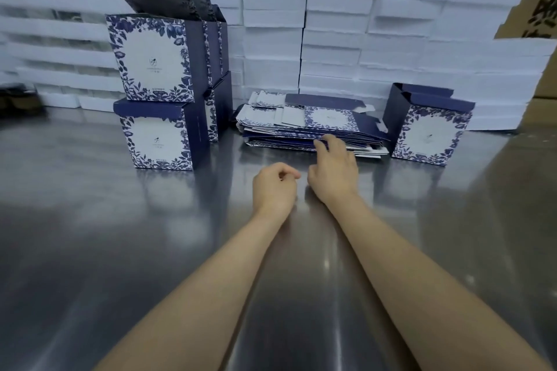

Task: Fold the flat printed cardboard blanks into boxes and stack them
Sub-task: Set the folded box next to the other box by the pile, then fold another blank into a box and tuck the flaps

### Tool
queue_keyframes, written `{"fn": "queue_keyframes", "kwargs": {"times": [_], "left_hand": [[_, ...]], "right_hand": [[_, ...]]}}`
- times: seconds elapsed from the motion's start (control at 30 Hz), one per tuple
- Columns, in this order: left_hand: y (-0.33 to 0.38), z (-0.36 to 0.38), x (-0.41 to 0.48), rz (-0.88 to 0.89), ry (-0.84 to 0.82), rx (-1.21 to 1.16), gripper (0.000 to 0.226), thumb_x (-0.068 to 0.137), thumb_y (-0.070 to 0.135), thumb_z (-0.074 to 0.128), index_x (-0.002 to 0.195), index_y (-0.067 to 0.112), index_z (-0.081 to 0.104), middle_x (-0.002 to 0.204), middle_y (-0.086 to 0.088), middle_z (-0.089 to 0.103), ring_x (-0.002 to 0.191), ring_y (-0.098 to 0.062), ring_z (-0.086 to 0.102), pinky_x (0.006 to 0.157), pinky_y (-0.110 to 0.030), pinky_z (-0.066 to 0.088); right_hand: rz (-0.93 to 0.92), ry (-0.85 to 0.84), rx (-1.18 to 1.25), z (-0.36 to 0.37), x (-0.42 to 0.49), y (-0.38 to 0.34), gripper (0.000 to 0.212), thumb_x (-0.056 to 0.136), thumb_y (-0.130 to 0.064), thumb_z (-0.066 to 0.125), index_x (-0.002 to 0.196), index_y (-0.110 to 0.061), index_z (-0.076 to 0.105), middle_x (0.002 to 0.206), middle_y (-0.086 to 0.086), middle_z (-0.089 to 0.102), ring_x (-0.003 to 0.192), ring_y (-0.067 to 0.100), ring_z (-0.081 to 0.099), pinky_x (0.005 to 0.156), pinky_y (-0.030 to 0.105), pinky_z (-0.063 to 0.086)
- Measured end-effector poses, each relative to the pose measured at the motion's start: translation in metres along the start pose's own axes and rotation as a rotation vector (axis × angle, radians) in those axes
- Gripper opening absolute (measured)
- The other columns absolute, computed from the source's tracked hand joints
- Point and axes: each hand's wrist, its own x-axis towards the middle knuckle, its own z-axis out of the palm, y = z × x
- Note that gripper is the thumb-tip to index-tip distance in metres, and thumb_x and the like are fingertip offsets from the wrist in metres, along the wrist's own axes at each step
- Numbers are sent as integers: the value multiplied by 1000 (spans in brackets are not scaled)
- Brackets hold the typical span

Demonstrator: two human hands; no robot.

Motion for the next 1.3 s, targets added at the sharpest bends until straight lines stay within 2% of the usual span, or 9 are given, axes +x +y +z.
{"fn": "queue_keyframes", "kwargs": {"times": [0.07, 0.2, 0.37, 0.7, 0.97, 1.07, 1.2, 1.23, 1.3], "left_hand": [[-2, 3, 5, 1, -8, 4, 34, 89, 0, 44, 79, 19, 70, 80, 8, 66, 61, 4, 55, 61, -11, 48], [-5, 5, 5, 22, -36, 24, 36, 89, 0, 43, 76, 21, 69, 75, 10, 65, 50, 4, 55, 45, -6, 38], [-6, 7, 6, 26, -52, 28, 36, 90, -1, 42, 78, 16, 71, 71, 8, 65, 44, 5, 53, 42, -7, 36], [-6, 8, 5, 30, -77, 39, 35, 89, -1, 43, 78, 16, 71, 70, 10, 63, 47, 7, 54, 42, -7, 35], [-10, 11, 8, 60, -99, 56, 40, 88, -1, 44, 69, 25, 68, 71, 10, 67, 47, 3, 53, 42, -8, 35], [-13, 13, 11, 43, -91, 46, 39, 89, 0, 44, 68, 23, 66, 69, 7, 66, 46, -1, 55, 47, -15, 42], [-11, 11, 15, 99, -64, 40, 32, 90, 0, 44, 78, 19, 66, 75, 4, 67, 49, 4, 53, 48, -10, 39], [-10, 9, 15, 104, -47, 19, 29, 92, 2, 43, 85, 17, 67, 82, 1, 69, 55, 5, 55, 54, -10, 44], [-8, 8, 14, 81, -21, -58, 26, 97, 8, 41, 97, 16, 65, 98, -1, 69, 73, -7, 62, 76, -27, 55]], "right_hand": [[37, 6, 2, 7, 10, 4, 55, 86, -14, 52, 141, -10, 44, 152, 10, 33, 142, 26, 25, 110, 42, 22], [107, 57, 27, 12, 29, 16, 49, 86, -12, 52, 135, -10, 51, 145, 9, 40, 136, 28, 32, 106, 40, 25], [111, 2, 12, 23, 42, 22, 54, 87, -12, 52, 140, -11, 43, 152, 12, 29, 144, 28, 18, 109, 43, 24], [121, -60, -9, 31, 55, 27, 62, 89, -16, 53, 147, -17, 32, 161, 4, 12, 149, 24, -1, 119, 50, -4], [-24, 330, 121, 0, 61, 14, 67, 81, 7, 46, 146, -3, 32, 156, 4, 25, 148, 21, 13, 118, 52, -6], [45, 490, 219, -33, 72, 5, 63, 82, 6, 45, 143, -7, 39, 153, 3, 32, 142, 19, 28, 118, 44, 1], [85, 692, 567, -96, 74, 0, 47, 90, 4, 45, 136, -3, 49, 146, 7, 39, 127, 6, 40, 102, 13, 32], [105, 710, 671, -114, 70, 0, 47, 89, 6, 45, 136, -2, 49, 142, 6, 40, 120, 1, 42, 94, 3, 33], [216, 675, 878, -148, 59, 7, 49, 87, 6, 47, 135, -2, 49, 133, 0, 43, 118, 7, 49, 92, 6, 40]]}}
